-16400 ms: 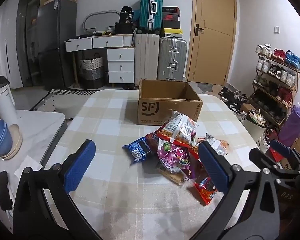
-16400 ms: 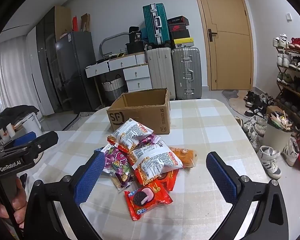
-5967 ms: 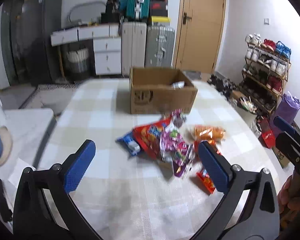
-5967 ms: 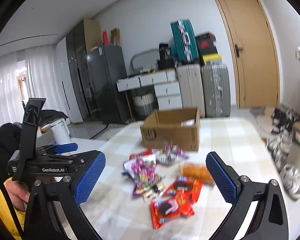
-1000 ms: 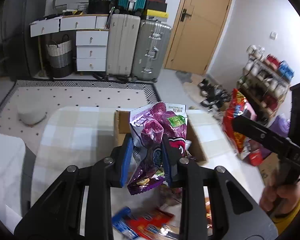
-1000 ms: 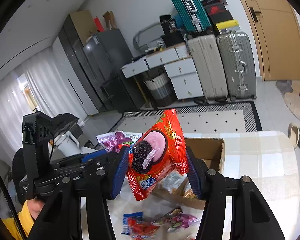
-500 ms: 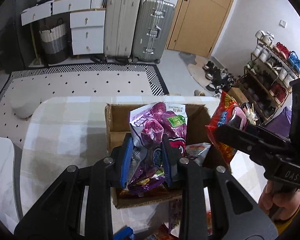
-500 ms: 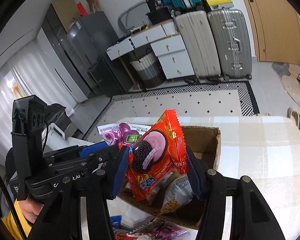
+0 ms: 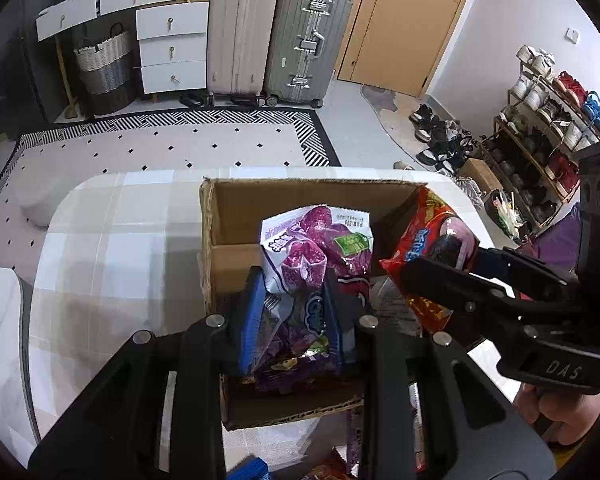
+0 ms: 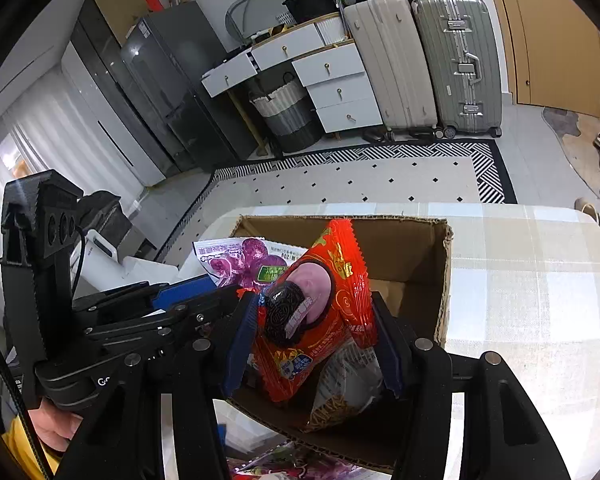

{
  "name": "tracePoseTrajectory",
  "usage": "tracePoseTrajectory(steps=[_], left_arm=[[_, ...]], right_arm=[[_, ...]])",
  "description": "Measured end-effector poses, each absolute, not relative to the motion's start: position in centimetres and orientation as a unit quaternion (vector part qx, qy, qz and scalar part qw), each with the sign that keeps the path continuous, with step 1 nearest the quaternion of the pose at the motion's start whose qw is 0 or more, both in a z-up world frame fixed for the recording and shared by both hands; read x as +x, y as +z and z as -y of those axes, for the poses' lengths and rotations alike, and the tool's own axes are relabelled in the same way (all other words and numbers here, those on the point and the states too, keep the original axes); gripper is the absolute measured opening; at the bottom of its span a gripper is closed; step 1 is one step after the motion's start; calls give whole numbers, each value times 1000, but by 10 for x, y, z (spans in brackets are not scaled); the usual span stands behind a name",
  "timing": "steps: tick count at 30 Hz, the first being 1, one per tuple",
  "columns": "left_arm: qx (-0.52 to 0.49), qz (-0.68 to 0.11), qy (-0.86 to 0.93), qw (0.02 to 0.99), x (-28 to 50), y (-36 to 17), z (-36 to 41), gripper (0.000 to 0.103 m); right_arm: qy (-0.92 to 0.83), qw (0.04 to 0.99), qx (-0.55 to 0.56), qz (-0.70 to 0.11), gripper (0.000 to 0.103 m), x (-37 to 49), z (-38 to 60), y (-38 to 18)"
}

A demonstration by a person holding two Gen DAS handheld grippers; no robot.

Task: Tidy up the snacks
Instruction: 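Carry the purple candy bag and red cake pack into the box, then open both grippers to drop the snacks into the box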

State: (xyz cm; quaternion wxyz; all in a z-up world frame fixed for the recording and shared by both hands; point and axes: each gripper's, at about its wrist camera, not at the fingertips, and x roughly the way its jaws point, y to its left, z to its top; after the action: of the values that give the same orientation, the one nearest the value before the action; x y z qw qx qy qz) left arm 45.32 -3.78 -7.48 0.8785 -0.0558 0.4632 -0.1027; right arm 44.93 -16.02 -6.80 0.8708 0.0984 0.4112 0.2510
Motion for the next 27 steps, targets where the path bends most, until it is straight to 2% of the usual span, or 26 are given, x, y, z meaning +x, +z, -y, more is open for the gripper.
tracePoseTrajectory(steps=[8, 12, 17, 21, 24, 27], left_arm=[[-53, -463, -97, 880, 452, -79, 36, 26], [-48, -461, -91, 881, 446, -77, 36, 39], [-50, -454, -88, 885, 434, -69, 29, 41], [-53, -452, -82, 887, 422, -63, 16, 48], [-53, -450, -75, 888, 415, -59, 13, 52], [-50, -448, -70, 890, 406, -55, 10, 54]], right_arm=[[248, 870, 85, -417, 55, 447, 154, -71], [245, 869, 92, -420, 55, 446, 157, -74], [243, 869, 87, -422, 55, 445, 155, -73], [242, 869, 83, -425, 55, 447, 154, -74], [237, 871, 73, -424, 57, 446, 149, -74], [231, 874, 71, -421, 68, 444, 145, -71]])
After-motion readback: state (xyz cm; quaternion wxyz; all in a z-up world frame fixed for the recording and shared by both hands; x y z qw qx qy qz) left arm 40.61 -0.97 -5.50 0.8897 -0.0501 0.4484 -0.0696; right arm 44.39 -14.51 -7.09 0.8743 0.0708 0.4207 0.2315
